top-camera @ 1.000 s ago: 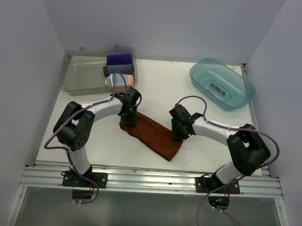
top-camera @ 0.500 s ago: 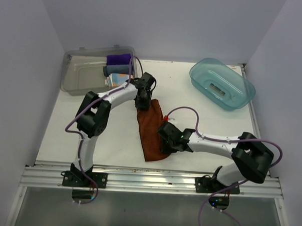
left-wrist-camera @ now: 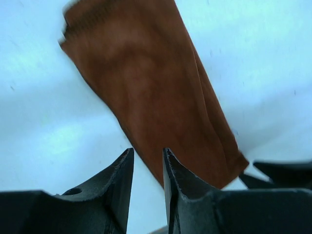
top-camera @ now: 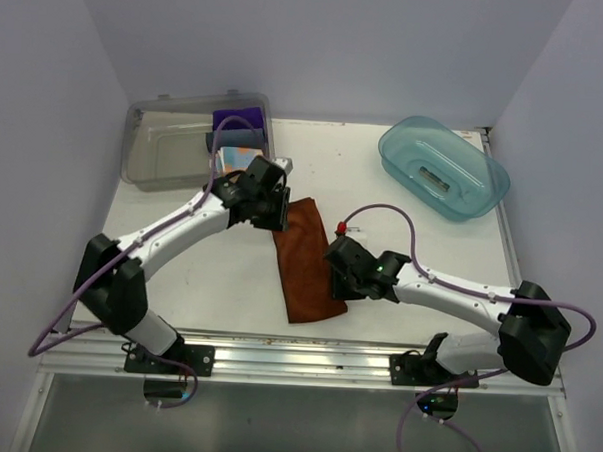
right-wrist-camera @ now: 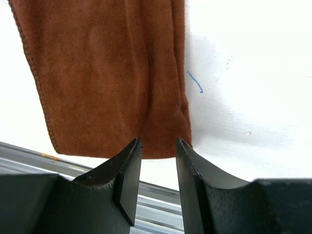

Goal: Roll the towels
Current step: Fold the towel, then roll the towel

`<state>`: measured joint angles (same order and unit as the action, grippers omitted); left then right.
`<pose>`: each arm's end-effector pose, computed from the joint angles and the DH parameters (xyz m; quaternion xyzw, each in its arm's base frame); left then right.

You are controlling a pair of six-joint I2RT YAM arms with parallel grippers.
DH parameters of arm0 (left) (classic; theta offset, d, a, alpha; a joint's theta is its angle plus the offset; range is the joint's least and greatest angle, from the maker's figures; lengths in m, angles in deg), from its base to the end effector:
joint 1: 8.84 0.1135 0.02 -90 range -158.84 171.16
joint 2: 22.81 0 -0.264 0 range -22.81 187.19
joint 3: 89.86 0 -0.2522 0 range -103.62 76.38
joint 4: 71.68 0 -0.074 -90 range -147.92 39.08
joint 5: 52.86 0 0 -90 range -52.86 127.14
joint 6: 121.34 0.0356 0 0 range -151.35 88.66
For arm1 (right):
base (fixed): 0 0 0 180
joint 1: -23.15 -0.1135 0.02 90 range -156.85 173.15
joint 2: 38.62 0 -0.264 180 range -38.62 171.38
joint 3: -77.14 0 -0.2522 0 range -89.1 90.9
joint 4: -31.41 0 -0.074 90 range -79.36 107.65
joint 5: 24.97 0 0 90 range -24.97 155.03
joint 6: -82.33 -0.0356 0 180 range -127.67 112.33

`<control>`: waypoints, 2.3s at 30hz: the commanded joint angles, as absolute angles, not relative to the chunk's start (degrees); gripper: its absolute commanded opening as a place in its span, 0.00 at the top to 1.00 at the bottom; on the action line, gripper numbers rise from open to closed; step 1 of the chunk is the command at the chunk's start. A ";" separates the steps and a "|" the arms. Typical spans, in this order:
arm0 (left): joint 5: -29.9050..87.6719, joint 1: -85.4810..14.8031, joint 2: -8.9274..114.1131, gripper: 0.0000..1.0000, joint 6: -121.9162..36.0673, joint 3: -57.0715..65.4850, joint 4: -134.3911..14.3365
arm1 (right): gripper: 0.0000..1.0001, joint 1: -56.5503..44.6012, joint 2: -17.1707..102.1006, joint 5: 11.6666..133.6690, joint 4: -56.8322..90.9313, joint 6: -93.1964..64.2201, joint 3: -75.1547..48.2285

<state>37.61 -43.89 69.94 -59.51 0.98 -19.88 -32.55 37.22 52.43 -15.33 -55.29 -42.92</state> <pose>0.2839 -0.1988 0.2712 0.0561 0.9531 -0.1526 0.2554 0.1461 0.2005 0.2038 -0.0422 0.9652 0.1182 0.2294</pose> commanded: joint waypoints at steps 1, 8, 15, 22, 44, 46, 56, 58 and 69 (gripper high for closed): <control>31.00 -45.92 63.25 0.67 -65.35 11.58 -24.60 | 0.62 -31.69 37.83 50.44 -16.98 -52.85 -41.82; 30.82 -51.46 55.59 0.67 -72.74 26.97 -29.00 | 0.66 -31.43 42.32 51.40 -14.88 -50.65 -42.25; 29.15 -56.30 53.30 0.67 -78.00 32.95 -32.42 | 0.73 -31.34 45.68 51.14 -12.33 -54.94 -46.99; 26.16 -57.97 49.96 0.66 -79.77 38.84 -34.72 | 0.77 -36.08 40.14 55.80 -4.33 -66.47 -53.94; 25.10 -61.05 52.59 0.60 -84.25 44.65 -40.61 | 0.54 -38.11 33.45 58.08 -6.18 -64.19 -55.35; 25.28 -61.57 53.47 0.60 -84.43 44.39 -40.52 | 0.54 -38.20 34.51 58.35 -5.47 -64.19 -55.52; 27.56 -63.07 55.14 0.86 -86.19 43.42 -40.26 | 0.67 -39.16 35.13 58.52 -4.24 -64.98 -56.49; 28.09 -63.16 55.23 1.00 -86.10 42.63 -39.47 | 0.73 -39.16 34.34 57.65 -4.33 -65.33 -56.84; 30.90 -63.16 51.63 1.00 -87.24 38.85 -35.87 | 1.00 -39.16 33.81 52.64 -8.28 -65.68 -51.93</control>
<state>28.74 -62.92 53.52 -86.33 41.98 -36.95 -39.06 34.62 56.38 -6.06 -65.15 -54.86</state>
